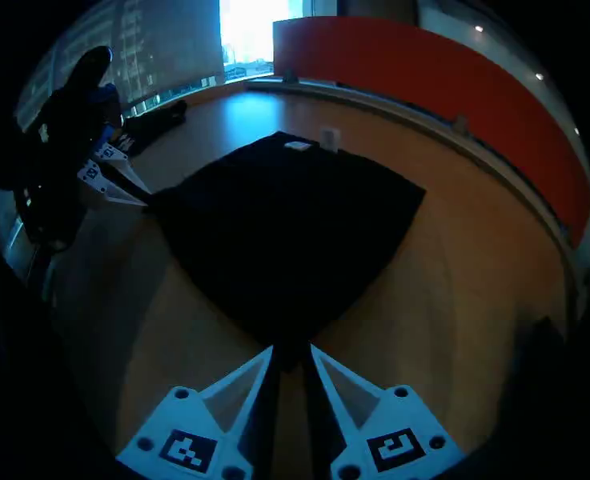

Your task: Fold towel

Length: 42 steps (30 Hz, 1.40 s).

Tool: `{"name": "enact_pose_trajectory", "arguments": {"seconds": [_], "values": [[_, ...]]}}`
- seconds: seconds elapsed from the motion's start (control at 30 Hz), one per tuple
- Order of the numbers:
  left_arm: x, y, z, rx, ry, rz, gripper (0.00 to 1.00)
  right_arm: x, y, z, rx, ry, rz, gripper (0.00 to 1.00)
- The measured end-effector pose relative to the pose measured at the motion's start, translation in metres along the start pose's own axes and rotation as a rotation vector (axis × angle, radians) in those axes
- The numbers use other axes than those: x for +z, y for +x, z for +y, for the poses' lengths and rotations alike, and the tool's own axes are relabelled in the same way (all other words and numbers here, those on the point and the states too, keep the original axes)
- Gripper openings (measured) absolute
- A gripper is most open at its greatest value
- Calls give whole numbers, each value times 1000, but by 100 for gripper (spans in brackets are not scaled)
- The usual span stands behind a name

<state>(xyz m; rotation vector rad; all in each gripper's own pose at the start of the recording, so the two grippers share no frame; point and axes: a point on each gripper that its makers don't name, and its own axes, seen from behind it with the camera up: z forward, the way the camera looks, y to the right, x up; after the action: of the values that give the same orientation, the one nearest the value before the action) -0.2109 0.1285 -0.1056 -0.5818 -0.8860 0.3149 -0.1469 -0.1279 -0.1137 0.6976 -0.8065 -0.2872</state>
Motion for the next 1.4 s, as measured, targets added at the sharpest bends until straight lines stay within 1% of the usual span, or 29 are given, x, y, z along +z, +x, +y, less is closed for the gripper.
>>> {"name": "enact_pose_trajectory", "arguments": {"seconds": [0.2, 0.3, 0.67, 0.87, 1.03, 1.2, 1.4], "values": [[-4, 3, 3, -23, -11, 2, 11, -7, 5, 1, -2, -2, 13, 18], [-9, 9, 3, -24, -9, 12, 11, -13, 10, 2, -2, -1, 24, 18], [-41, 48, 1, -45, 5, 65, 11, -45, 45, 7, -1, -9, 95, 17], [-60, 63, 2, -49, 9, 72, 11, -67, 69, 8, 9, -14, 142, 17], [-75, 68, 6, -60, 4, 65, 11, -85, 82, 8, 14, -16, 167, 17], [-91, 70, 13, -68, -12, 52, 11, -101, 85, 5, 8, -14, 171, 17], [-105, 72, 19, -63, -22, 46, 11, -117, 87, -1, 3, -7, 174, 17]]}}
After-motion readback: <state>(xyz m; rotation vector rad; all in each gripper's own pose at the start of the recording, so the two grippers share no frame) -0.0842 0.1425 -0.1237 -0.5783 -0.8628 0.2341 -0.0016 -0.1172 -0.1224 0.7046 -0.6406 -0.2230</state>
